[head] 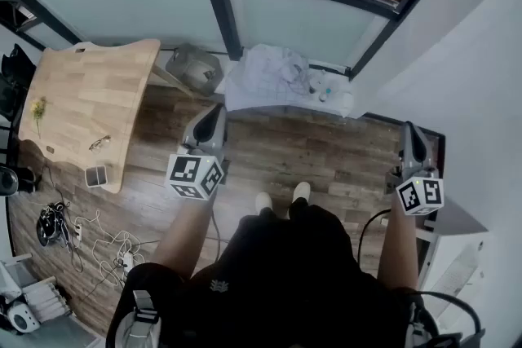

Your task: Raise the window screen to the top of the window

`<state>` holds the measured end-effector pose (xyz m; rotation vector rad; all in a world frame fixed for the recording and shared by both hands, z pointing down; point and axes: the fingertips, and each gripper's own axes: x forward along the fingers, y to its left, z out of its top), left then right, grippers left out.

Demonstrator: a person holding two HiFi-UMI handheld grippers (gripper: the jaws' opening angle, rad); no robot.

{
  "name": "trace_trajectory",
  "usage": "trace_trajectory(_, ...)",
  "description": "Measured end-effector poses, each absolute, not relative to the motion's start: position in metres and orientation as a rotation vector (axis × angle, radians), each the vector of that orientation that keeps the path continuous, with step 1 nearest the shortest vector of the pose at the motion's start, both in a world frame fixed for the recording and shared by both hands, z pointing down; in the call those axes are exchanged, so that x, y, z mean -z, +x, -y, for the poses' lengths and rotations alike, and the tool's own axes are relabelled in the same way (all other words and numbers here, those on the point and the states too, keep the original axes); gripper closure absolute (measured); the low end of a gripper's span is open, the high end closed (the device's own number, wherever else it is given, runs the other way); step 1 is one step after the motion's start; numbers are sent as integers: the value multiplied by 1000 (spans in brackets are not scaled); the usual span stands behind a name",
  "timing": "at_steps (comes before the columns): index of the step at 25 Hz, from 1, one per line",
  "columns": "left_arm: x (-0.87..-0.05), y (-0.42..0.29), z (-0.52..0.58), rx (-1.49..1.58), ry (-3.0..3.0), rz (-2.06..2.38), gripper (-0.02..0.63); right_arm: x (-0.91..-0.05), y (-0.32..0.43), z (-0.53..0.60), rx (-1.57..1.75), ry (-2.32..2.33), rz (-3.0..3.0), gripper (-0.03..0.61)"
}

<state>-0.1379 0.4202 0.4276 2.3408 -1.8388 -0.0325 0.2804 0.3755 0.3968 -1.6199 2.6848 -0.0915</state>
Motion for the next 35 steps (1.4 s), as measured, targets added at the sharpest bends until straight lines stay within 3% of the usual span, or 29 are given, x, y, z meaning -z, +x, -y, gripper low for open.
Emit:
trace_trajectory(26,-386,-32,-301,-23,2478,1890,606,-444,357,-233,238,-1551,-2605,581)
trace_trajectory(35,-379,-63,-198,-33,2519,1911,606,-467,360,-176,308,-1633,-2539,581)
